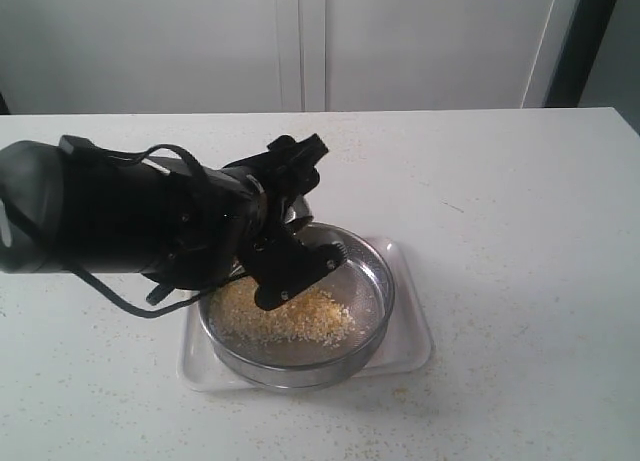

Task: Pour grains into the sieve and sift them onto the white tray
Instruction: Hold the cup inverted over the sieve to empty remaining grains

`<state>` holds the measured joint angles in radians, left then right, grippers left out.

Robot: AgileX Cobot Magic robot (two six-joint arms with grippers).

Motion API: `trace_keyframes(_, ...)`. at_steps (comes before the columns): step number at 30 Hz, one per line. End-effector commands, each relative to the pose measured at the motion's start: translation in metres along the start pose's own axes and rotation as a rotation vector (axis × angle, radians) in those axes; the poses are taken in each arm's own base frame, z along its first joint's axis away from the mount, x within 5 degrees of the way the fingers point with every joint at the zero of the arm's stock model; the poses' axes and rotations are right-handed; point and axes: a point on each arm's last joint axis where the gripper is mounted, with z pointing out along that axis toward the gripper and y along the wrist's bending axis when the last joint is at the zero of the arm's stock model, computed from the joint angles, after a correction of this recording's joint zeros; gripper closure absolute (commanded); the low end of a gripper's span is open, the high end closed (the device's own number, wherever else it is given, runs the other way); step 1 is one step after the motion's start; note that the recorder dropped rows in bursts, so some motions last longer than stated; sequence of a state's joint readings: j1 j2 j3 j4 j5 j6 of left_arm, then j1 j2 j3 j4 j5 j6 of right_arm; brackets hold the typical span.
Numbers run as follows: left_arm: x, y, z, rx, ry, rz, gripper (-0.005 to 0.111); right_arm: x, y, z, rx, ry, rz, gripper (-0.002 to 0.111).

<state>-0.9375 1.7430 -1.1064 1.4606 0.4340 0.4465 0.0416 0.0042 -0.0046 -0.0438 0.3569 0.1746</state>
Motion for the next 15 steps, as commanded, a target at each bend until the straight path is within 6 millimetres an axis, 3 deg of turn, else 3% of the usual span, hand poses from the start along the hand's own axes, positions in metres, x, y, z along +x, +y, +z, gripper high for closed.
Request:
trace_keyframes(1, -0.001, 0.011, -0.003, -0.098, -0.019, 0.207, 0.107, 0.000, 0.000, 0.000, 0.003, -0.014, 0.001, 0.108)
trace_keyframes(6, 0.006, -0.005, -0.003, 0.076, 0.052, -0.086, 0.107, 0.000, 0.000, 0.000, 0.003, -0.014, 0.001, 0.108)
trace_keyframes(15, 0.010, -0.010, -0.004, 0.129, 0.101, -0.113, 0.107, 0.000, 0.000, 0.000, 0.003, -0.014, 0.001, 0.108)
